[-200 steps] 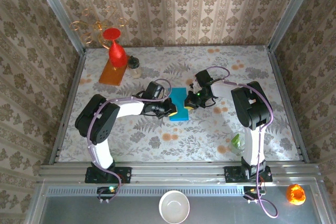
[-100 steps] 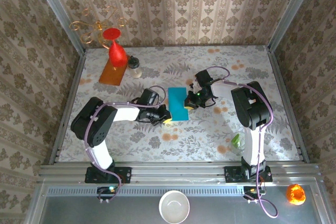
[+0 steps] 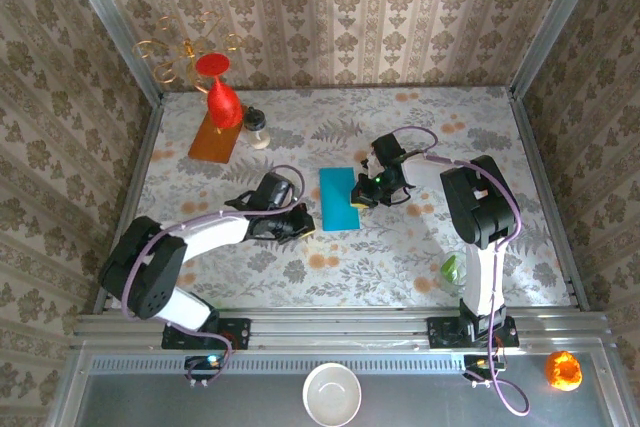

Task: Fold a paper plane with a square sheet of paper (pick it up from the middle)
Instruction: First fold the square sheet of paper in half at the center of the table, then fold the triangle a second time at the center of the table.

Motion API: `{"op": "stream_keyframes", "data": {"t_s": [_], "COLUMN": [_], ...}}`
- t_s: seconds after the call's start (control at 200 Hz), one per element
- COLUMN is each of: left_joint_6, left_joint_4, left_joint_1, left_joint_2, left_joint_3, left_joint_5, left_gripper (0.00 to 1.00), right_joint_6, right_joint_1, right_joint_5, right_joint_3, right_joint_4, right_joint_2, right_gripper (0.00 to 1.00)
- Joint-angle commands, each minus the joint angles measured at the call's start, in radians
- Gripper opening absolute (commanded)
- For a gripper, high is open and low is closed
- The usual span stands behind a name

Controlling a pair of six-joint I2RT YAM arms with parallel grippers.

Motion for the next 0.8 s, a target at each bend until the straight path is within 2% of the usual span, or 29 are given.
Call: {"op": "stream_keyframes", "data": {"t_s": [0.0,0.125,0.255,0.38,0.605,0.795], "left_joint_6": [0.021,0.039,0.062,0.081,0.099,0.096], "left_joint_4": [0.041,0.082,0.076,0.078,0.040,0.021], "left_joint_1": [0.004,0.003,0.008,0.027,0.050,0.062], "left_joint_2": [-0.007,0.051,0.133,0.223,0.391,0.468], "left_joint_3": [0.044,0.103,0.182,0.252,0.389,0.448], "left_joint_5": [-0.073,-0.076,-0.063,-0.024,0.014,0.013], "left_gripper": [0.04,0.12,0.17,0.18,0.18,0.18], "right_joint_6": [0.017,0.031,0.094,0.143,0.174,0.215], "right_joint_1": [0.015,0.014,0.001,-0.030,-0.066,-0.064], "right_joint_5": [0.130,0.021,0.009,0.047,0.023,-0.008], "right_joint_3": [-0.044,-0.036,-0.101,-0.212,-0.392,-0.454], "right_joint_4": [-0.091,-0.013,0.072,0.108,0.173,0.207], "right_joint_2": [0.030,-0.083,-0.223,-0.324,-0.421,-0.433], "right_gripper": [0.11,0.20,0.30,0.38,0.47,0.48]}}
